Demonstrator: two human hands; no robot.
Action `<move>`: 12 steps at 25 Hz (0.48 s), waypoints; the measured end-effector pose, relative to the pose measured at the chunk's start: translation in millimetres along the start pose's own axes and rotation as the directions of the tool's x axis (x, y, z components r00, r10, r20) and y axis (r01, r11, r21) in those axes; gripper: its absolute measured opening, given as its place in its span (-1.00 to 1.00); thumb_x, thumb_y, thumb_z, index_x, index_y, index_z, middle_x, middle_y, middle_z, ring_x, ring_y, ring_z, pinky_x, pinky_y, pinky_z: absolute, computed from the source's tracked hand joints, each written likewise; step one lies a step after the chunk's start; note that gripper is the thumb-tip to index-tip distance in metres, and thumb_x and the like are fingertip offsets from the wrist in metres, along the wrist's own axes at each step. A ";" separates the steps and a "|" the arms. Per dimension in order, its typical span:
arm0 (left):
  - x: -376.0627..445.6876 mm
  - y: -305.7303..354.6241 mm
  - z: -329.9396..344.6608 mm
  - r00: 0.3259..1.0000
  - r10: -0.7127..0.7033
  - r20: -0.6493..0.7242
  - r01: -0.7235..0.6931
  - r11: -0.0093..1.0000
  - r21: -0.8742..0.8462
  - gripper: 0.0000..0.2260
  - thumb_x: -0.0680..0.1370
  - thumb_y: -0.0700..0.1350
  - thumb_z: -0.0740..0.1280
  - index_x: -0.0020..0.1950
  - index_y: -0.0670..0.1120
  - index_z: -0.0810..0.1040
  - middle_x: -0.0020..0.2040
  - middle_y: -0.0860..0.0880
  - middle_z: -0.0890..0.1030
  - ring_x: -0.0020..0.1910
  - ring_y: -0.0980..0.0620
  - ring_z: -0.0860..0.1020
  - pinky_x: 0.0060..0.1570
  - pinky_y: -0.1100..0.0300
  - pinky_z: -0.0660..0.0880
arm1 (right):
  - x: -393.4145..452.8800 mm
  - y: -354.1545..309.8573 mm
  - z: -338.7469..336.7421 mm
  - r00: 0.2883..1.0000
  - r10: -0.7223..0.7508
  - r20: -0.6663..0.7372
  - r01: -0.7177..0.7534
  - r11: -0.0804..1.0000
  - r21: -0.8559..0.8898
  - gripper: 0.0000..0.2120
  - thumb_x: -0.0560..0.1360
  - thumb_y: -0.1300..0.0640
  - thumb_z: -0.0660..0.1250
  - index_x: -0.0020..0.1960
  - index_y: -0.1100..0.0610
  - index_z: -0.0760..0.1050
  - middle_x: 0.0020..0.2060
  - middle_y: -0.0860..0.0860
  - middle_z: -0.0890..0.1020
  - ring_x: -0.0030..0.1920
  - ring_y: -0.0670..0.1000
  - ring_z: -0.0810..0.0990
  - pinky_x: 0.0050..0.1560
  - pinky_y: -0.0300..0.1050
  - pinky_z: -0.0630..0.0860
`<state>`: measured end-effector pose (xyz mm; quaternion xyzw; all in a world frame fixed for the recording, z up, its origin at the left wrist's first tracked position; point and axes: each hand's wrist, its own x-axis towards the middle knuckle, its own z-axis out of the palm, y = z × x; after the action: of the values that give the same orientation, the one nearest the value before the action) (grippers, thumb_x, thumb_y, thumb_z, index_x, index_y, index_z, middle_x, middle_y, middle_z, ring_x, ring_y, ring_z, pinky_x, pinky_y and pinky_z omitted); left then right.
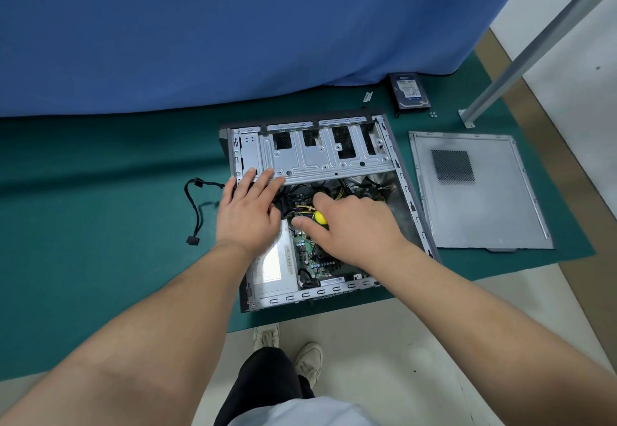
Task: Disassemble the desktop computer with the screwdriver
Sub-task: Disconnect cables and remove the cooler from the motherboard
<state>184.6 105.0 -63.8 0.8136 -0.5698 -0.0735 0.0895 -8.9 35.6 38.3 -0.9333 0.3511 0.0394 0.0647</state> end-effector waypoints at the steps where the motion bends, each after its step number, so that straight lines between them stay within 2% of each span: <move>1: 0.1 -0.2 -0.1 1.000 0.001 -0.002 -0.001 1.000 -0.002 -0.45 0.60 0.05 0.00 0.62 0.20 0.22 0.64 0.15 0.22 0.65 0.02 0.06 0.62 -0.05 -0.14 | 0.3 -1.2 -0.9 1.000 -0.025 -0.014 0.025 0.999 -0.042 -0.51 0.58 -0.46 -0.08 -0.04 -0.03 0.18 -0.45 -0.07 0.38 -0.45 0.09 0.43 -0.48 -0.16 0.19; 4: -0.1 -0.6 -0.1 1.000 0.001 0.000 -0.001 1.000 -0.008 -0.46 0.61 0.04 0.02 0.62 0.21 0.22 0.64 0.15 0.22 0.65 0.02 0.06 0.62 -0.04 -0.16 | 0.5 -1.1 -2.3 0.958 -0.286 0.003 0.284 0.953 -0.102 -0.69 0.63 -0.21 0.11 -0.02 0.03 0.18 -0.38 -0.05 0.41 -0.34 0.15 0.55 -0.45 -0.11 0.16; 6: 0.9 -0.1 0.5 1.000 0.000 0.001 0.000 1.000 -0.010 -0.46 0.61 0.04 0.02 0.62 0.21 0.21 0.64 0.16 0.21 0.65 0.03 0.05 0.62 -0.03 -0.17 | 0.2 -1.2 -7.0 0.904 -0.428 0.022 0.426 0.891 -0.157 -0.80 0.55 -0.04 0.23 0.03 0.07 0.31 -0.26 -0.01 0.50 -0.23 0.12 0.55 -0.34 -0.06 0.23; 8: 1.8 0.0 -0.3 1.000 0.000 0.000 0.000 1.000 -0.020 -0.47 0.61 0.03 0.03 0.62 0.20 0.22 0.64 0.16 0.22 0.65 0.03 0.05 0.62 -0.03 -0.17 | -2.1 -5.8 -9.5 0.911 -0.411 0.018 0.408 0.896 -0.176 -0.75 0.54 -0.07 0.23 0.08 0.08 0.37 -0.24 0.00 0.53 -0.22 0.11 0.53 -0.30 -0.05 0.23; 9: 1.9 0.5 -0.9 1.000 0.003 0.002 -0.003 1.000 -0.016 -0.46 0.61 0.03 0.02 0.62 0.20 0.22 0.64 0.15 0.22 0.65 0.03 0.05 0.62 -0.03 -0.17 | -3.9 -9.5 -9.9 0.930 -0.367 -0.001 0.360 0.914 -0.189 -0.70 0.57 -0.17 0.18 0.05 0.07 0.36 -0.32 -0.02 0.48 -0.31 0.10 0.50 -0.35 -0.08 0.19; 11: 1.6 0.0 -1.4 1.000 0.007 0.012 -0.007 1.000 0.001 -0.45 0.60 0.04 -0.01 0.63 0.20 0.21 0.64 0.15 0.20 0.66 0.02 0.04 0.63 -0.05 -0.16 | -4.7 -17.9 -9.1 0.973 -0.221 -0.060 0.199 0.946 -0.255 -0.53 0.61 -0.36 0.01 -0.07 0.05 0.28 -0.51 -0.06 0.29 -0.56 0.03 0.29 -0.44 -0.16 0.07; 12: 1.5 -0.1 -1.6 1.000 0.008 0.017 -0.008 1.000 0.003 -0.44 0.59 0.05 -0.03 0.63 0.21 0.20 0.65 0.16 0.19 0.66 0.03 0.03 0.63 -0.05 -0.16 | -3.7 -21.2 -8.0 0.983 -0.148 -0.104 0.112 0.950 -0.293 -0.49 0.62 -0.39 -0.04 -0.11 0.05 0.26 -0.56 -0.07 0.20 -0.60 0.00 0.18 -0.45 -0.19 0.05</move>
<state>185.5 103.7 -62.3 0.8108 -0.5740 -0.0790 0.0836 2.5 52.6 48.6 -0.9546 0.2826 0.0269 -0.0902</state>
